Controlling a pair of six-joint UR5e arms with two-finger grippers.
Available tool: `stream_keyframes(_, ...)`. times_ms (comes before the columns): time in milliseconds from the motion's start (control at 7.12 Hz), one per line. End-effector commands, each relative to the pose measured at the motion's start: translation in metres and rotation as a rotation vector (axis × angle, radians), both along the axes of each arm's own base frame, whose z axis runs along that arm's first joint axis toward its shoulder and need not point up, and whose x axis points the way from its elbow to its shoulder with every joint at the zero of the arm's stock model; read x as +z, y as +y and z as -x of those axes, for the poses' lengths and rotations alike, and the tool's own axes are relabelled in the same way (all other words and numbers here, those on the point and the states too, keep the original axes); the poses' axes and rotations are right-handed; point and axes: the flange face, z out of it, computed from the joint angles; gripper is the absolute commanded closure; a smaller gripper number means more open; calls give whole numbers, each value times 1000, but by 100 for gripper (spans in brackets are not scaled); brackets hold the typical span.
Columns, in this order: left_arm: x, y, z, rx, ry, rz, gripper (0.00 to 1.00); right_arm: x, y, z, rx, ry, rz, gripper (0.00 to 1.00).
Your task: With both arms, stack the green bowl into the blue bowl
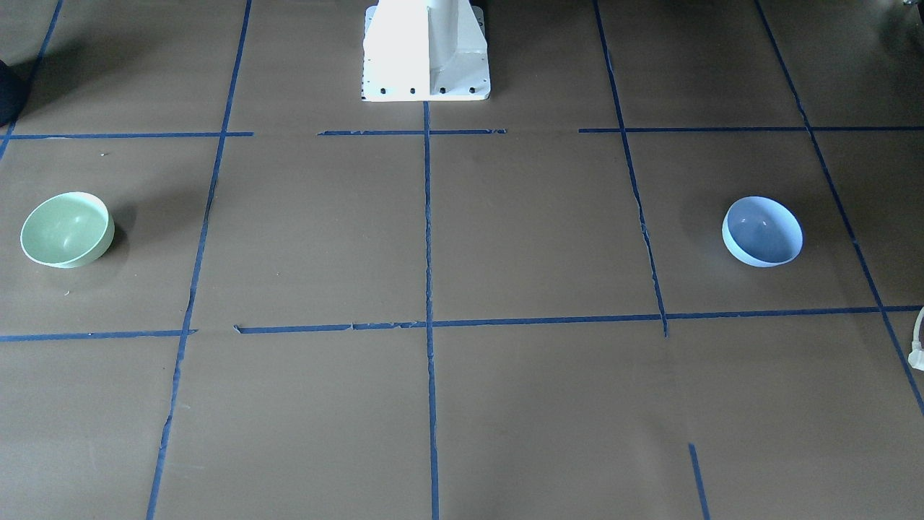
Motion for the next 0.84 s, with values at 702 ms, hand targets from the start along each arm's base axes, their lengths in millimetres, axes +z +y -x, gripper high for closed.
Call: stream_keyframes(702, -48, -7, -197, -261, 87, 63, 0, -24, -12, 8, -19, 0, -48, 0)
